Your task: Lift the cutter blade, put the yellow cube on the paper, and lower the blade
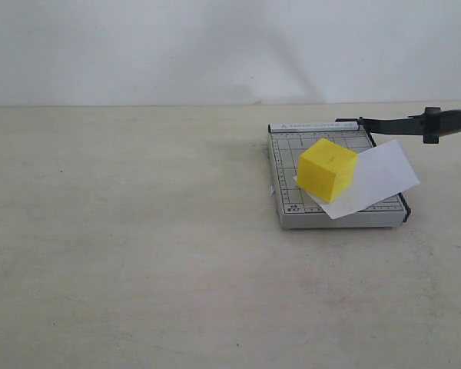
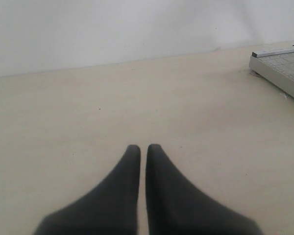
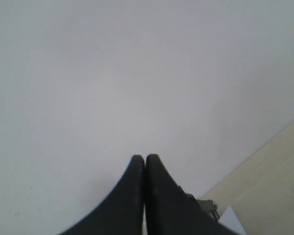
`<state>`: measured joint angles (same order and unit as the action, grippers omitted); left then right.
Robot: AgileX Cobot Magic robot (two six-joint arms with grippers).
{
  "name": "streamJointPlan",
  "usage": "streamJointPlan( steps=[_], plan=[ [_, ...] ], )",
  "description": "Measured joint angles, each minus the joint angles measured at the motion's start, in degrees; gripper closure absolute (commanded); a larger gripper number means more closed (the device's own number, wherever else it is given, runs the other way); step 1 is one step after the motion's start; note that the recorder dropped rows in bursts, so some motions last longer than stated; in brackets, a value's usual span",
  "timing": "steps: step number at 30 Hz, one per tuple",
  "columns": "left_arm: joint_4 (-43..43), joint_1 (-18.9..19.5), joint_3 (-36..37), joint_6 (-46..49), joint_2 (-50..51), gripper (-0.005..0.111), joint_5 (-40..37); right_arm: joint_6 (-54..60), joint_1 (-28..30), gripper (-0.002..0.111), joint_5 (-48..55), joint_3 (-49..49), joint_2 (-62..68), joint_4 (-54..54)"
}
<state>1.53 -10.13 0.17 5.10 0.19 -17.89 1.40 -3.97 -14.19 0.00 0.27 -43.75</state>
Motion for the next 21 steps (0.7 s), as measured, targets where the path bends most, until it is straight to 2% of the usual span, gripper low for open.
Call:
streamJointPlan(
  steps=[7, 14, 18, 20, 21],
  plan=[
    [0.0, 0.0, 0.0, 0.0, 0.0, 0.102, 0.0, 0.1, 0.0, 0.108, 17.6, -8.0, 1.2, 8.4],
    [0.0, 0.0, 0.0, 0.0, 0.0, 0.102, 0.0, 3.0, 0.0, 0.108, 33.5, -20.9, 14.1, 20.1],
    [0.0, 0.0, 0.0, 0.0, 0.0, 0.102, 0.0, 3.1, 0.0, 0.108, 38.5, -31.2, 23.5, 28.1],
    [0.0, 0.1, 0.0, 0.0, 0.0, 0.102, -0.1, 3.3, 0.0, 0.100, 41.5, -37.7, 28.6, 32.6],
    [0.0, 0.1, 0.0, 0.0, 0.0, 0.102, -0.1, 3.3, 0.0, 0.092, 43.0, -40.6, 30.8, 34.3]
  ],
)
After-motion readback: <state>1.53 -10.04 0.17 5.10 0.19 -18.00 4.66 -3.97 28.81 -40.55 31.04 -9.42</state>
